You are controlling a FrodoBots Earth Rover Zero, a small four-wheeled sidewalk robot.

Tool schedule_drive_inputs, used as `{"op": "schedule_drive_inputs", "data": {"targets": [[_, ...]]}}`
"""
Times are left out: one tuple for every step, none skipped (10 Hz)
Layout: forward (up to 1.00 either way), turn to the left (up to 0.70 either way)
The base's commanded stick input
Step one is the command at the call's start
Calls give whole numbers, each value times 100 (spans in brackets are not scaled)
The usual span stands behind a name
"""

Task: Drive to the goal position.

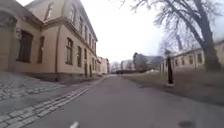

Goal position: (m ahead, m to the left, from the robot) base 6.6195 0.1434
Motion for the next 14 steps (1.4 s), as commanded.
{"op": "schedule_drive_inputs", "data": {"targets": [[100, 0], [100, 0], [100, 0], [100, -6], [100, -37], [100, -40], [100, -40], [100, -40], [100, -2], [100, 0], [100, 0], [100, 0], [100, 0], [100, 0]]}}
